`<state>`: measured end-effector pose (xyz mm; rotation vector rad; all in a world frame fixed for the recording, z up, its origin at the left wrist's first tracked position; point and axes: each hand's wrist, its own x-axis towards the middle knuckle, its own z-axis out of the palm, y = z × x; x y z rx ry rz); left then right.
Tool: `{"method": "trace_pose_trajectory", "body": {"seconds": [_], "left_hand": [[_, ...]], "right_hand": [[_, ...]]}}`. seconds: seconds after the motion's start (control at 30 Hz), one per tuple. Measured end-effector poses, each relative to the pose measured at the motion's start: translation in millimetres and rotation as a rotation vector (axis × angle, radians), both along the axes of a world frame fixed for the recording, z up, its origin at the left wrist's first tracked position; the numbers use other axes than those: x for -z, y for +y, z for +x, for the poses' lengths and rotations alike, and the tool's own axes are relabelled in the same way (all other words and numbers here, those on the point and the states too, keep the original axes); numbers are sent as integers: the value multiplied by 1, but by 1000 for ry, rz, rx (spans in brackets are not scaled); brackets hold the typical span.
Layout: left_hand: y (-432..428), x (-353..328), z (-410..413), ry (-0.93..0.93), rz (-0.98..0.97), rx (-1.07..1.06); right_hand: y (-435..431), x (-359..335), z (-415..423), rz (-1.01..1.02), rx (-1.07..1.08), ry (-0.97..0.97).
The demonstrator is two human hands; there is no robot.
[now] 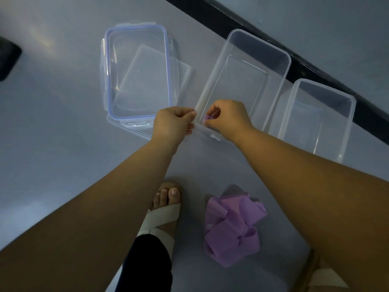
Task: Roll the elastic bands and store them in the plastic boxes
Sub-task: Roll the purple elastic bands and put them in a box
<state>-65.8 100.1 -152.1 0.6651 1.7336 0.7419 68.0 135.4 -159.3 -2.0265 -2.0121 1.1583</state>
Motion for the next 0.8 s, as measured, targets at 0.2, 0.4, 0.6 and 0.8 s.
{"method": "trace_pose_trajectory", "body": {"seconds": [0.2,0.4,0.6,0.8], "left_hand": [[0,-1,0,-27,-21,-9],[-1,-3,1,-13,-21,8],[-1,-2,-1,-2,-27,21],[-1,-4,0,-9,-32,22]], "right_hand": [[-2,-1,-3,11,-50,5],[0,-1,-11,16,3,-25],[2,-4,-12,-148,211,162],[2,-3,-6,-300,365,338]]}}
